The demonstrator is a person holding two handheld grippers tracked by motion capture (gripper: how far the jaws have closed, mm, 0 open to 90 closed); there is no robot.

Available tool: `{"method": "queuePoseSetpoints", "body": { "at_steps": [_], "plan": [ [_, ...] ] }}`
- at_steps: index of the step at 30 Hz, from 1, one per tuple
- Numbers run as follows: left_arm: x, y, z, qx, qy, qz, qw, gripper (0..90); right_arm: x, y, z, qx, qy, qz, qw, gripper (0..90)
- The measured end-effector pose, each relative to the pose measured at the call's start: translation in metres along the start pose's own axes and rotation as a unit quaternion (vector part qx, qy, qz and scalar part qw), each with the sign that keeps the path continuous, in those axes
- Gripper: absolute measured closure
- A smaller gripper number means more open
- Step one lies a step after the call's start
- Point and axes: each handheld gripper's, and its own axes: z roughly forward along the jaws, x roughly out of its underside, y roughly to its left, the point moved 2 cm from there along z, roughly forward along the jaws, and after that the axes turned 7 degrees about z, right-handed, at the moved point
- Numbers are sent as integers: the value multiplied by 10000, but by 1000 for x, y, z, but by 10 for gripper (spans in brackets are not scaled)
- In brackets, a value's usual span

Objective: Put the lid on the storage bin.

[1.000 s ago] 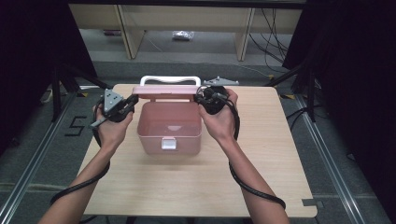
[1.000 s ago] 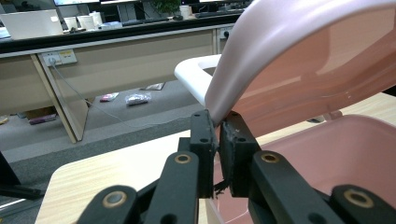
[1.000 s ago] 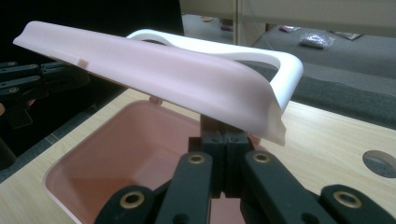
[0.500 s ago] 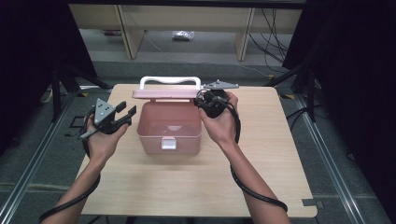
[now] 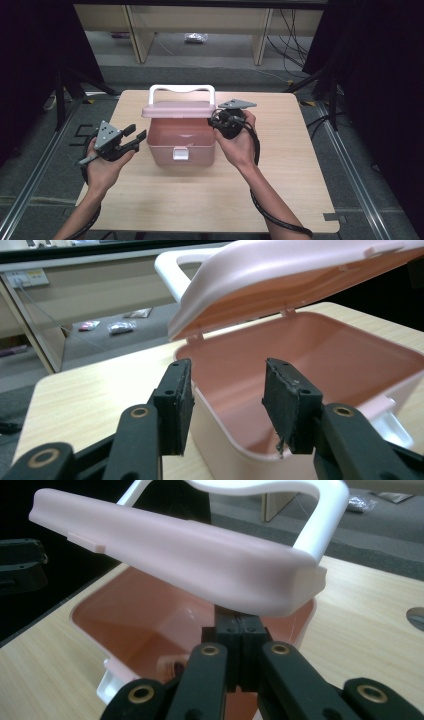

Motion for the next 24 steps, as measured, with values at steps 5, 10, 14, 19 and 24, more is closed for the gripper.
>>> {"method": "queuePoseSetpoints", "body": {
  "at_steps": [5, 10, 14, 19, 24],
  "plan": [
    [7, -1, -7, 16, 21, -90, 10000, 524, 13, 1, 1, -41, 132, 53, 9999, 900],
    [17, -1, -12, 82, 71, -197, 9997, 534, 29, 1, 1, -7, 513, 14, 9987, 900],
    [24, -2, -13, 94, 124, -243, 9996, 533, 40, 2, -1, -30, 806, -47, 9967, 900],
    [28, -1, -15, 50, 104, -306, 9995, 522, 48, 1, -3, -45, 944, -250, 9952, 900],
    [35, -1, -19, 35, 35, -424, 9991, 525, 57, 0, -10, 19, 1059, -155, 9943, 878]
  ]
}}
